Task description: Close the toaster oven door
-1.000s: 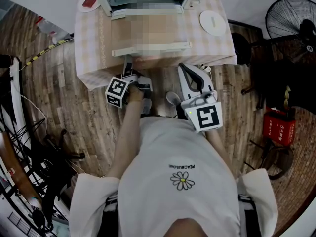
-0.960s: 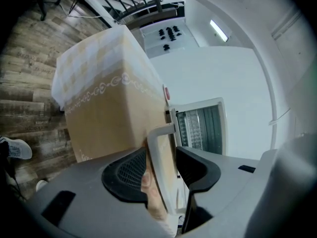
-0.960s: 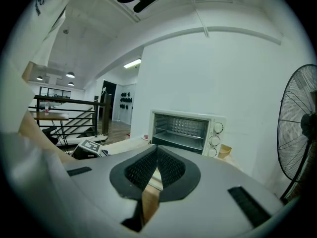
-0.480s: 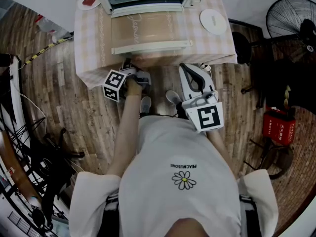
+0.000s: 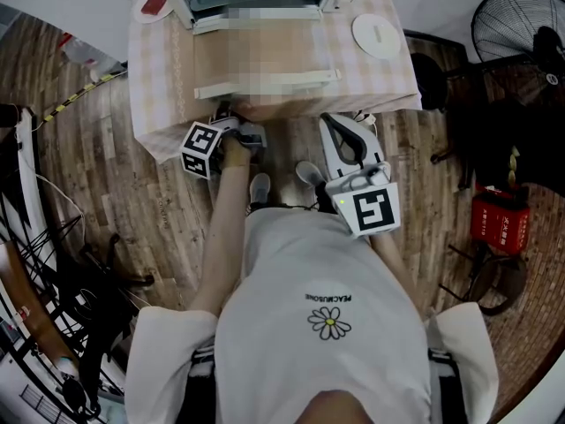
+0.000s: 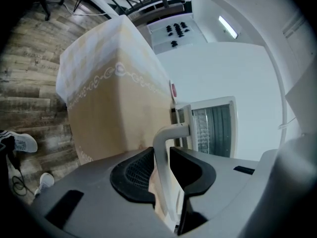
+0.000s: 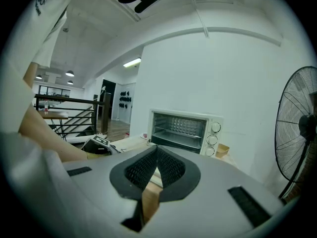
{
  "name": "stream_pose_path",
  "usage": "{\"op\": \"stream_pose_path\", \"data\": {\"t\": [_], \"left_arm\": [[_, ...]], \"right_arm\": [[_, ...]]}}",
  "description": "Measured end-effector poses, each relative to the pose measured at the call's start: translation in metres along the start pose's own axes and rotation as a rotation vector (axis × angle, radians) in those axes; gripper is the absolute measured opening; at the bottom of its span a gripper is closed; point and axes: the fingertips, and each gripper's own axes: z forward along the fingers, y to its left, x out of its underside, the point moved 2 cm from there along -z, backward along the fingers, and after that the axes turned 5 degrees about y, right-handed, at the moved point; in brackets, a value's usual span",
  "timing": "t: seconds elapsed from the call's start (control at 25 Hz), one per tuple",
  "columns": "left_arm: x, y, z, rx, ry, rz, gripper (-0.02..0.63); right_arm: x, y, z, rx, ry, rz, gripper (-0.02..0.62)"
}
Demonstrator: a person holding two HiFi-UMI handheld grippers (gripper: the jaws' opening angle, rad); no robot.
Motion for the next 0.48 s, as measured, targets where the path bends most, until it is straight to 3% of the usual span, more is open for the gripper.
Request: {"op": "stream_pose_path", "data": {"t": [0.48], "left_arm": [[-0.006, -0.012, 0.009, 0.07, -0.008, 0.021, 0.097]], "right_arm": [[0.001, -0.001, 0.002, -0.003, 0.005, 0.006, 0.011]]}}
